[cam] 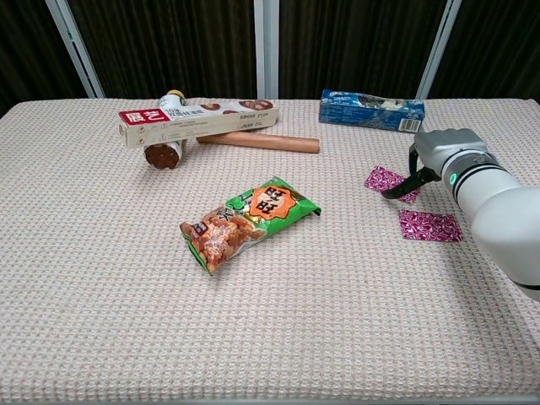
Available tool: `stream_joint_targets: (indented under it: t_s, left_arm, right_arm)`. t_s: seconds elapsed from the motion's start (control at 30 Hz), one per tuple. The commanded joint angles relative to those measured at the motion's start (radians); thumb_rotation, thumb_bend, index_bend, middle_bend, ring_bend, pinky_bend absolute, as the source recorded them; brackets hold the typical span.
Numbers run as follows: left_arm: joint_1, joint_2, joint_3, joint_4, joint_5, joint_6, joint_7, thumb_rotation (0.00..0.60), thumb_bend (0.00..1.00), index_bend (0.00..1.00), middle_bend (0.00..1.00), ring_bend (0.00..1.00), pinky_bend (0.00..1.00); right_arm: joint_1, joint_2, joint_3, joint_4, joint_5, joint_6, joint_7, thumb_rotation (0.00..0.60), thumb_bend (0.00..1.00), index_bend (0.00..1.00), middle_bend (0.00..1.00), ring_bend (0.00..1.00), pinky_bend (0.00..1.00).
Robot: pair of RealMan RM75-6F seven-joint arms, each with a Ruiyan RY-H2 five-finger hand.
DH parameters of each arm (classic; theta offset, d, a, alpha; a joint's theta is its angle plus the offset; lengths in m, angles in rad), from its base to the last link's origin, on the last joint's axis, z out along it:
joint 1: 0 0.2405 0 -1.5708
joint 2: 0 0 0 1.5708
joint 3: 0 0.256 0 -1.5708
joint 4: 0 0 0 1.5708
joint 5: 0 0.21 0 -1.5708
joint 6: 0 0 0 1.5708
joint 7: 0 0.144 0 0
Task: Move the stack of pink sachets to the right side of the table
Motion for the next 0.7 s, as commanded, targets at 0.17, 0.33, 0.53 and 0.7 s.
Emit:
stream_joint_targets:
  t_s: [0.17, 0.33, 0.53, 0.7]
  left_arm:
    - [-0.002, 0.000, -0.004, 0.004, -0.005, -0.004, -0.001, 0.600, 0.00, 0.31, 0.29, 0.23, 0.34]
    - [-0.003, 0.002, -0.007, 0.002, -0.009, -0.007, 0.001, 0.600, 0.00, 0.31, 0.29, 0.23, 0.34]
    - [-0.003, 0.002, -0.007, 0.003, -0.012, -0.011, 0.002, 0.600, 0.00, 0.31, 0.29, 0.23, 0.34]
    - [-0.005, 0.000, -0.008, 0.004, -0.012, -0.013, 0.003, 0.600, 0.00, 0.31, 0.29, 0.23, 0.34]
  right_arm:
    - [0.012, -0.010, 0.003, 0.030, -0.002, -0.038, 0.004, 0.274, 0.00, 0.38, 1.00, 1.00, 1.00]
    - [0.018, -0.021, 0.013, 0.042, 0.010, -0.060, 0.008, 0.339, 0.00, 0.38, 1.00, 1.00, 1.00]
    - [0.022, -0.024, 0.016, 0.052, 0.019, -0.067, -0.001, 0.415, 0.00, 0.38, 1.00, 1.00, 1.00]
    - [0.022, -0.023, 0.019, 0.055, 0.027, -0.071, -0.005, 0.456, 0.00, 0.39, 1.00, 1.00, 1.00]
